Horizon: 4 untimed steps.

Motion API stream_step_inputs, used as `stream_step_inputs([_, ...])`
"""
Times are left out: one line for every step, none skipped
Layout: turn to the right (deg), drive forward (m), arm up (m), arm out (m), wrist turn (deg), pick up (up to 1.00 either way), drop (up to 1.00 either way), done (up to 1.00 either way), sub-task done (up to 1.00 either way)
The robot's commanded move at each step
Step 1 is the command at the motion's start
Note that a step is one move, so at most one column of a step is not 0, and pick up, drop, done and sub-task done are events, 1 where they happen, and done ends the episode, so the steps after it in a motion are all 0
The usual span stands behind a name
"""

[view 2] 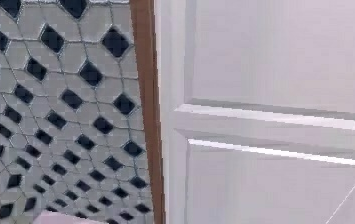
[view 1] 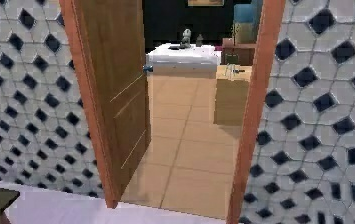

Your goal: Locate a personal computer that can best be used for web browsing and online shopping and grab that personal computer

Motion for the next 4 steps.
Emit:
stream_step_inputs([0.0,0.90,0.00,0.00,0.0,0.00,0.00,0.00,0.00])
stream_step_inputs([9.0,0.00,0.00,0.00,0.0,0.00,0.00,0.00,0.00])
stream_step_inputs([0.0,1.00,0.00,0.00,0.0,0.00,0.00,0.00,0.00])
stream_step_inputs([6.0,0.00,0.00,0.00,0.0,0.00,0.00,0.00,0.00])
